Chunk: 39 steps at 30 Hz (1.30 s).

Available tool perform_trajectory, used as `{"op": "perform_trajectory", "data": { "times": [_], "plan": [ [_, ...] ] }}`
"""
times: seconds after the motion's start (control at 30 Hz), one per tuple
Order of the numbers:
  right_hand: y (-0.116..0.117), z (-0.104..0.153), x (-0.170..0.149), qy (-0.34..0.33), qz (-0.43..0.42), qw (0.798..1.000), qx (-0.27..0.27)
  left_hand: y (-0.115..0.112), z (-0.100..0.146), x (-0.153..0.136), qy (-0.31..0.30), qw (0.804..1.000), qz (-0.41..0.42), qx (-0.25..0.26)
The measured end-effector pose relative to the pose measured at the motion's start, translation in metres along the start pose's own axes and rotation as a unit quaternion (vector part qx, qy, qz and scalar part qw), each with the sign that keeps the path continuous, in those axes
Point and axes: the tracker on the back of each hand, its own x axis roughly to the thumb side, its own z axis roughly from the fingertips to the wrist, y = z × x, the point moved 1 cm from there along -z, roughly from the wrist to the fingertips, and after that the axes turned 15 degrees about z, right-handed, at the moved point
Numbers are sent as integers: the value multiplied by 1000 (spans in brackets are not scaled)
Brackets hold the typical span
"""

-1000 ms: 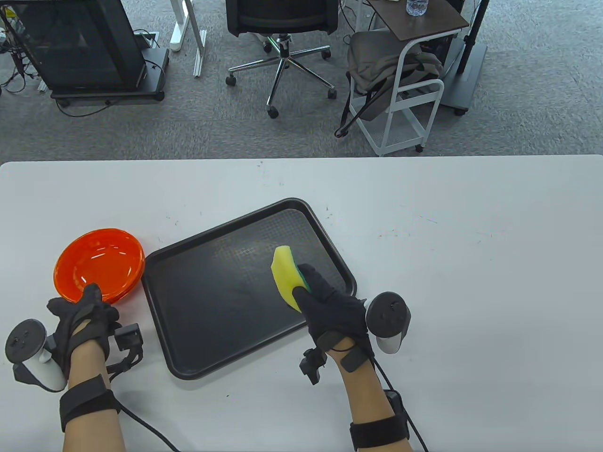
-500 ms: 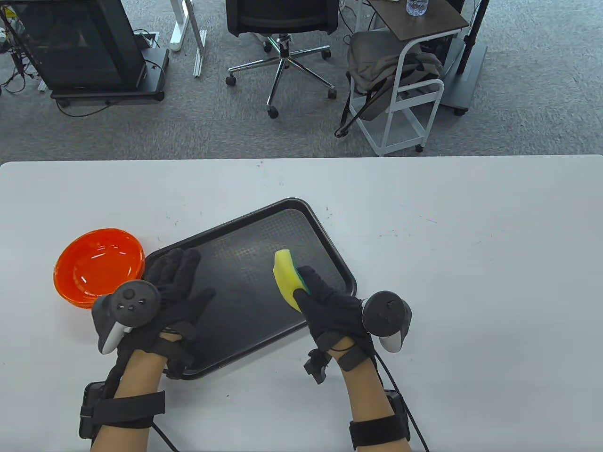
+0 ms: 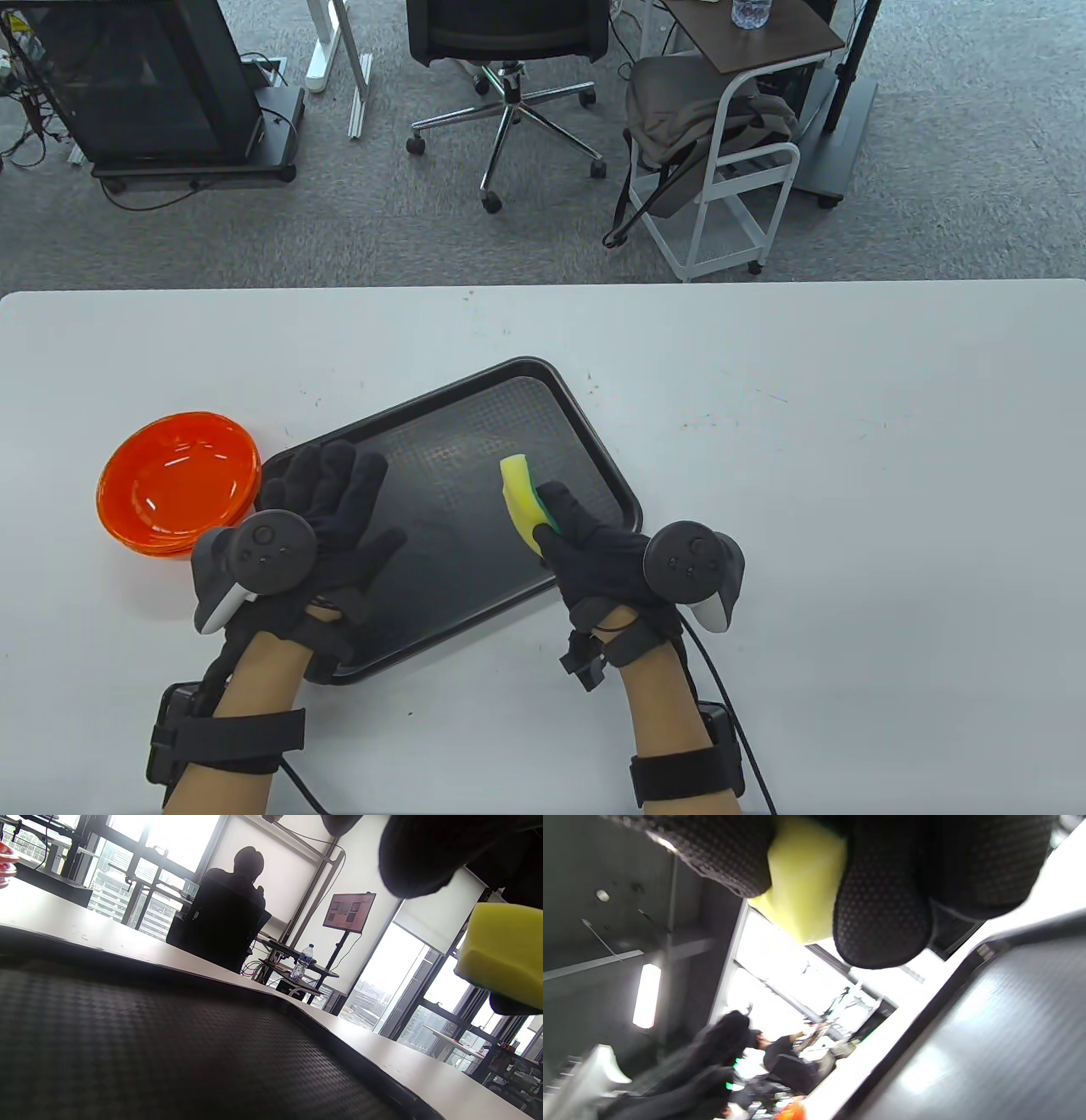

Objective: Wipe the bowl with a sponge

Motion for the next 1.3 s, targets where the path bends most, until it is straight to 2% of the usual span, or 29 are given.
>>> {"op": "perform_trajectory", "data": {
  "times": [0.07, 0.13, 0.23, 0.27, 0.37, 0.4, 0.43, 0.53, 0.63, 0.73, 0.9, 1.07, 1.17, 1.23, 1.3],
  "plan": [
    [-10, 1, -7, 21, 115, 993, 4, 0, 0, 0, 0, 1000, 3, 0],
    [-20, 4, -20, 52, 226, 973, 3, 1, 1, 0, -2, 1000, 7, 4],
    [-31, 10, -42, 105, 315, 943, 12, 3, 1, 0, -4, 1000, 11, 8],
    [-33, 11, -48, 117, 331, 936, 15, 3, 2, 1, -5, 1000, 13, 8],
    [-36, 18, -75, 173, 401, 899, 47, 3, 1, 0, -7, 1000, 17, 8],
    [-36, 19, -78, 179, 410, 893, 53, 3, 1, 0, -7, 1000, 18, 8],
    [-34, 22, -88, 200, 435, 875, 75, 2, 1, 0, -8, 1000, 20, 7],
    [-24, 25, -101, 223, 463, 849, 123, 2, 2, 0, -7, 1000, 26, 6],
    [-13, 27, -110, 242, 463, 832, 184, 4, 2, 0, -7, 999, 32, 9],
    [-9, 30, -117, 272, 424, 835, 221, 5, 3, -1, -6, 999, 34, 12],
    [-10, 33, -118, 298, 375, 851, 215, 5, 2, -1, -4, 999, 34, 11],
    [-13, 29, -111, 286, 373, 861, 195, 2, 0, -4, 2, 999, 33, 5],
    [-20, 22, -93, 261, 356, 884, 156, 0, -1, -5, 3, 1000, 29, 3],
    [-25, 14, -68, 216, 343, 907, 112, 0, -1, -5, 3, 1000, 27, 1],
    [-26, 9, -47, 179, 333, 922, 87, -1, -1, -4, 2, 1000, 24, 0]
  ]
}}
